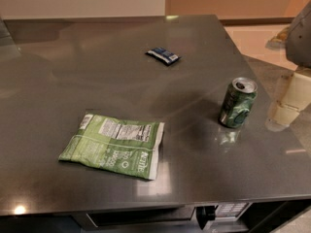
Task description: Move green can near rxbar blueberry
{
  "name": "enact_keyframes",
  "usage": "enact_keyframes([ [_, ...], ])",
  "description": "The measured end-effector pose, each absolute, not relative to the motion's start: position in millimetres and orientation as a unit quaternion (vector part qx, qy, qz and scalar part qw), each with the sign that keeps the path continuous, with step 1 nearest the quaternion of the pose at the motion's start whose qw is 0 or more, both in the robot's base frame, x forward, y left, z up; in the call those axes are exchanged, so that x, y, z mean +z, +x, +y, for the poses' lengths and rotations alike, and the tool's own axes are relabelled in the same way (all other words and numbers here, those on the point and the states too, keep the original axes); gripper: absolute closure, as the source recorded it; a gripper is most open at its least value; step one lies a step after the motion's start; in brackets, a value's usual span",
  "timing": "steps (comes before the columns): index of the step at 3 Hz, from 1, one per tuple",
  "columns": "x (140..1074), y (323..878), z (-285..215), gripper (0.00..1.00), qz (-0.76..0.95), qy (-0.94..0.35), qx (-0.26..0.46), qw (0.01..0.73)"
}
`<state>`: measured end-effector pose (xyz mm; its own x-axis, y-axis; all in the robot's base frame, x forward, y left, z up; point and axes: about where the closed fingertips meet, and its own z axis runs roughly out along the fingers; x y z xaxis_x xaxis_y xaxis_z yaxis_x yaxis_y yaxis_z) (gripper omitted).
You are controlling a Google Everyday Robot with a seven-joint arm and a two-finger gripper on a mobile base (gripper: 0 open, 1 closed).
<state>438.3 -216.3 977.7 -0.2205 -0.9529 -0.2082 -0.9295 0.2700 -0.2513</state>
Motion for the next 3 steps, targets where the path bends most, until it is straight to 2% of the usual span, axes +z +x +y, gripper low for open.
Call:
enact_keyframes([
  [3,958,455,-206,0.0,0.78,-0.603,0.003,0.168],
])
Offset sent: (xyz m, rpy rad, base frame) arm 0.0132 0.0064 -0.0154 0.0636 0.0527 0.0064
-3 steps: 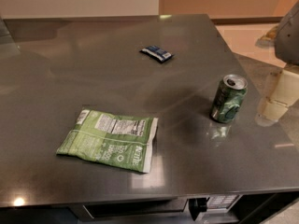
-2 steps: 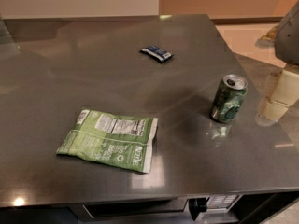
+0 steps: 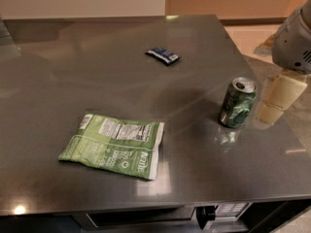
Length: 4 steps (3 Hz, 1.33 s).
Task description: Move green can near rxbar blueberry
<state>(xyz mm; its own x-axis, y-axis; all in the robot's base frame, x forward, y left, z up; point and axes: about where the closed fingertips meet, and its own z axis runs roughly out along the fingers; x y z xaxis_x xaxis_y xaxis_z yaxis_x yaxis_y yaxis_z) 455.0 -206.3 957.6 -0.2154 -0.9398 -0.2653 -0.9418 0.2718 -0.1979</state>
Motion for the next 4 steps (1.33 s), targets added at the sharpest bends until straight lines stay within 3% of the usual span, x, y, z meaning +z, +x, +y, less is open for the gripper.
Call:
enact_keyframes([
  [4,900,492,-194,0.0,0.784,-0.592,0.064,0.176],
])
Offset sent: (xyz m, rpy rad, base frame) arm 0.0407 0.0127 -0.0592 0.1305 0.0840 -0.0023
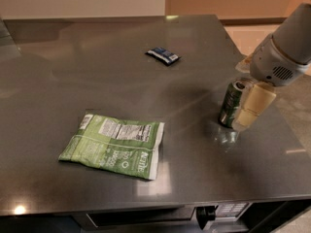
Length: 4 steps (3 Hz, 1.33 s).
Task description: Move green can near rxbar blueberry
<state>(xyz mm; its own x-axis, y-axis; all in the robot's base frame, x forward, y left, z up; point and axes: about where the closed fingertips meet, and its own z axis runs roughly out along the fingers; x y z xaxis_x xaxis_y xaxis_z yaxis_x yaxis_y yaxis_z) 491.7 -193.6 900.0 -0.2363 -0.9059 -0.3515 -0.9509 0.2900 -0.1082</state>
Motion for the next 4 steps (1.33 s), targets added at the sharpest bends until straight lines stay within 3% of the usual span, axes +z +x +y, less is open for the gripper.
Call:
enact_keyframes([
  [1,895,495,-199,0.15,0.787,-0.589,0.062,0.173],
  [4,902,522,-201,0.85,0.793,-0.583,0.061,0.167],
])
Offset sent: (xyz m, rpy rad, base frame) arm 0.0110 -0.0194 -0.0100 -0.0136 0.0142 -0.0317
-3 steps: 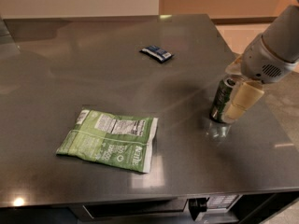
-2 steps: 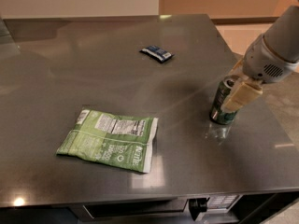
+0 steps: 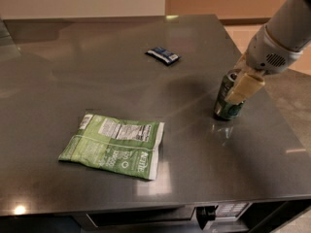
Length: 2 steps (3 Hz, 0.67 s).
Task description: Move green can near rxbar blueberry
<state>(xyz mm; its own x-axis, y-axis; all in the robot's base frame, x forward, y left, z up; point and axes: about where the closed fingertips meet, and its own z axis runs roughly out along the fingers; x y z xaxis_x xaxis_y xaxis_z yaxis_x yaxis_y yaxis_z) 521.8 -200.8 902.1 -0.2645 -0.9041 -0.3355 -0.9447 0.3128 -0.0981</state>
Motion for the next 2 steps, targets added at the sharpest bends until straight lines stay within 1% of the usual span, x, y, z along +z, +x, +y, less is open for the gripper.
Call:
enact_keyframes([
  [1,917,554,-185,1.0,0.788,-0.588,0.063,0.17],
  [2,925,589,-168,1.0,0.786,-0.59,0.063,0.173],
])
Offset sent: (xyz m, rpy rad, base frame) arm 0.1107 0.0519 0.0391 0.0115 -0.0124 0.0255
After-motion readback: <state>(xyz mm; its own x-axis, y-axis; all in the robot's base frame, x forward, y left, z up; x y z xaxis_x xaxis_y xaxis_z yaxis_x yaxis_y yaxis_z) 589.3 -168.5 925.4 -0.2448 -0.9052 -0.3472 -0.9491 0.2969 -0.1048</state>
